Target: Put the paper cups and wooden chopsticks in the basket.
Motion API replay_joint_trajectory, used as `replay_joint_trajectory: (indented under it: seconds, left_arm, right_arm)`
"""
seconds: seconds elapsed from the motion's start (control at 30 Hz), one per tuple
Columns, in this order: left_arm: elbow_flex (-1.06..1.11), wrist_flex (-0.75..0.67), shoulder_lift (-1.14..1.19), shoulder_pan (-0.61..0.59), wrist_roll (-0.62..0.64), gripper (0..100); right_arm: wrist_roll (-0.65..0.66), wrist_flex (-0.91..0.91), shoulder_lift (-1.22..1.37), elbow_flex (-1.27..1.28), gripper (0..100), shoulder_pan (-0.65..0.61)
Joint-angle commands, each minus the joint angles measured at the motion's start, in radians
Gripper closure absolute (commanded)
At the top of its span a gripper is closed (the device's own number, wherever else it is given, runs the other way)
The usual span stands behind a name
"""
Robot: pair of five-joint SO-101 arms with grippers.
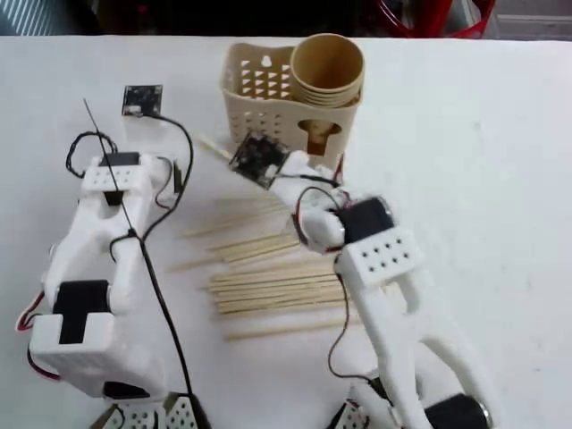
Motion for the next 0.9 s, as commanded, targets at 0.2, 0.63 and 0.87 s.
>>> replay_joint_trajectory:
  seconds: [0.2,0.63,0.87]
  left_arm:
    - [-0.023,-0.018,-0.059,0.002,0.005,90]
    - [-0.026,-0.018,-0.059,0.002,0.005,90]
    - [-0.025,-0.018,-0.059,0.002,0.005,90]
  right_arm:
    - [-0.144,0.004,-0.133,-0.201,98.1,0.015]
    - [-0.276,-0.128,-0.131,-0.221,98.1,0.021]
    - [-0.489,-0.610,-0.084,-0.218,98.1,-0.013]
